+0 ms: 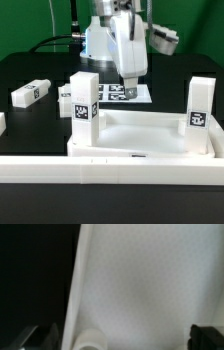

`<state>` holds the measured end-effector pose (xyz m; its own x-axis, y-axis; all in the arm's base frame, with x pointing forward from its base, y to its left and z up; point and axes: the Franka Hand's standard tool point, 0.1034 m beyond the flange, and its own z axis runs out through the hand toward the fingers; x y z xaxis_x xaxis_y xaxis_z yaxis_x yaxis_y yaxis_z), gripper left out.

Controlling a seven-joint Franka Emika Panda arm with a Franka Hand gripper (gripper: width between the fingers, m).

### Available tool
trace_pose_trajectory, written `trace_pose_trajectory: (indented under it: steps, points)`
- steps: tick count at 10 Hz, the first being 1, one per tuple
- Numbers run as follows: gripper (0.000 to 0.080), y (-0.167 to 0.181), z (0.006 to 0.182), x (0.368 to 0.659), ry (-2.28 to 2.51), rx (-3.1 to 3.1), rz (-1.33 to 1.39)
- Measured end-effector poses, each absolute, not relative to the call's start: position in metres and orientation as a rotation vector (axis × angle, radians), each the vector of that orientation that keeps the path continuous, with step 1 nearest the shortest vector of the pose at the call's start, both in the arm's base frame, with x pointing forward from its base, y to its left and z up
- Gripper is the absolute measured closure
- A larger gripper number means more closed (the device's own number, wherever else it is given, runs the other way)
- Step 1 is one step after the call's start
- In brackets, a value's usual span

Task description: Assemble desk

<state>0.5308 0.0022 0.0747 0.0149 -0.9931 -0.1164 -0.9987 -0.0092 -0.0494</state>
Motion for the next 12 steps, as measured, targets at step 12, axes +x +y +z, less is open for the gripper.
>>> trace_pose_trajectory:
  steps: [12]
  points:
    - [0.0371,0.003,0.019,0.508,2.140,-2.251,0.139]
